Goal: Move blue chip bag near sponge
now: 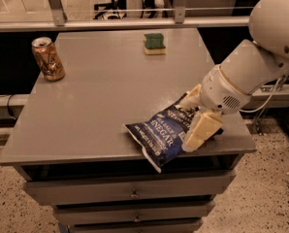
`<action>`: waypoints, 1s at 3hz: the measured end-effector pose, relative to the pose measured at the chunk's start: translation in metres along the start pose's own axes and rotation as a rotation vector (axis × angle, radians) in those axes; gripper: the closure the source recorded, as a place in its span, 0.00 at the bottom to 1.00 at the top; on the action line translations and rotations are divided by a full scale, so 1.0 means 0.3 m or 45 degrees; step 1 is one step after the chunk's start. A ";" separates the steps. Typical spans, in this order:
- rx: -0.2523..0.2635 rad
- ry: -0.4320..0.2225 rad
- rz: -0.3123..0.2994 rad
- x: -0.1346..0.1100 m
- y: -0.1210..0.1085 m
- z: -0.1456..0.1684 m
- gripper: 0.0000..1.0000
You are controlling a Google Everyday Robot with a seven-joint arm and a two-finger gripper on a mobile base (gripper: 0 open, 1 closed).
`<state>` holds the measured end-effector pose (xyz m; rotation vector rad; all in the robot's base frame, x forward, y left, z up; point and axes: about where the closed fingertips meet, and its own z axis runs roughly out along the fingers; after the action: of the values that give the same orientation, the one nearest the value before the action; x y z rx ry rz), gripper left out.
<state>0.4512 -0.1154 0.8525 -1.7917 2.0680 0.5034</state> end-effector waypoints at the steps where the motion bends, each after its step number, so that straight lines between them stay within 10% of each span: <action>1: 0.017 -0.018 0.010 0.003 -0.023 -0.008 0.56; 3: 0.133 -0.021 0.017 0.013 -0.122 -0.116 1.00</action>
Offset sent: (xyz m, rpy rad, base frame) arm 0.0290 -0.0189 0.0178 0.0116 -0.0599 -0.0471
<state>0.4857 -0.1407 0.8796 -1.7100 2.0568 0.4044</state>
